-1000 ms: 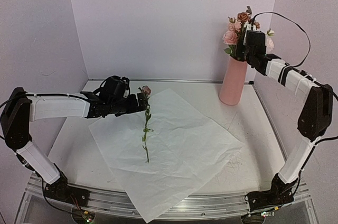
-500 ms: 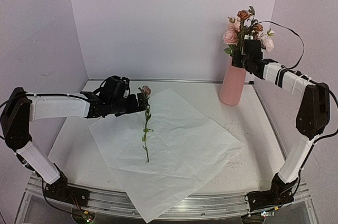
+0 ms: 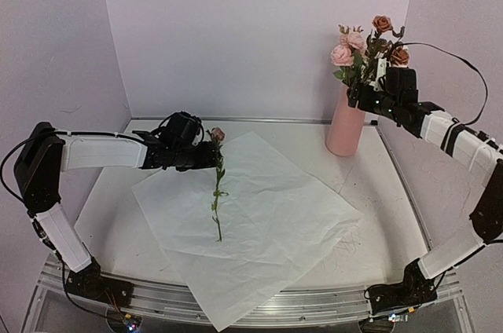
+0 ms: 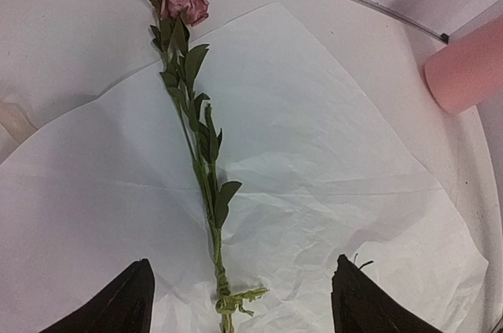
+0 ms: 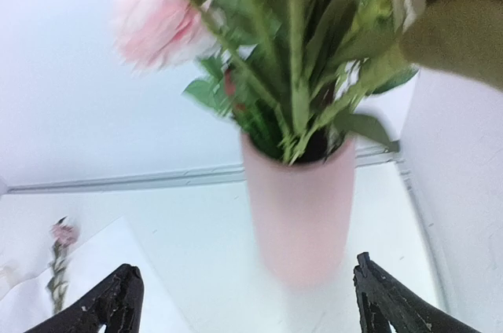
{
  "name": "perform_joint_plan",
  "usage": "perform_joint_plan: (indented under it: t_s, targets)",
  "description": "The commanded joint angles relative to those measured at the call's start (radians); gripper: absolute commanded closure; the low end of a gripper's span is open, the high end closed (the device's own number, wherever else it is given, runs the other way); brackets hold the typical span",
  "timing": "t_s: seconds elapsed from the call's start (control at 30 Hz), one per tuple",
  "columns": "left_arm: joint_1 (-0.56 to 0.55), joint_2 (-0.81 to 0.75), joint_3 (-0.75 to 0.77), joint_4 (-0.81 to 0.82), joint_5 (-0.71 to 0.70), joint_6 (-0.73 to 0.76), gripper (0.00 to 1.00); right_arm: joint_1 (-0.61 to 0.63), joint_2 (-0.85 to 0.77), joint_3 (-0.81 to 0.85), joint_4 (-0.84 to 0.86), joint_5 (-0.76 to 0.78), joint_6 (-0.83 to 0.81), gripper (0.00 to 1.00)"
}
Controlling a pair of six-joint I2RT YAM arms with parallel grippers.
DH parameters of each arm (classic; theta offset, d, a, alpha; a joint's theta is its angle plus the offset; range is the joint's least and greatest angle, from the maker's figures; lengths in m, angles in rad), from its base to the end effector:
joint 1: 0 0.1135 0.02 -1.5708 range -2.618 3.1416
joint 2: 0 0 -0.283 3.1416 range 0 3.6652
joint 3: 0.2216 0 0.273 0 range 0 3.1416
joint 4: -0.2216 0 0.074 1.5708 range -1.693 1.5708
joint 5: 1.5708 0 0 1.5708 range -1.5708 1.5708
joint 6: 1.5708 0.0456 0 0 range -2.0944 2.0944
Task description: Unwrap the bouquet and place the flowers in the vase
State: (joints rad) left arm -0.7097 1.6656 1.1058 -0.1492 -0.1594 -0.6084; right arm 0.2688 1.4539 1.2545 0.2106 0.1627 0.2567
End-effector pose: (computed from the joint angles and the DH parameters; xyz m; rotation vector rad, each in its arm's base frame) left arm 0.3041 -0.2517 0.2272 0.0324 2.3213 -0.5066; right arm 0.3673 0.0935 0.4020 0.1193 1.5623 0.2872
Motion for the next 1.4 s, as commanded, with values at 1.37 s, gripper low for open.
perform_joint_plan:
  t_s: [1.37]
  targets:
    - [0.000,0.219,0.106,-0.139,0.106,0.010,0.24,-0.003,-0.018,-0.272,-0.024,-0.297,0.407,0.02]
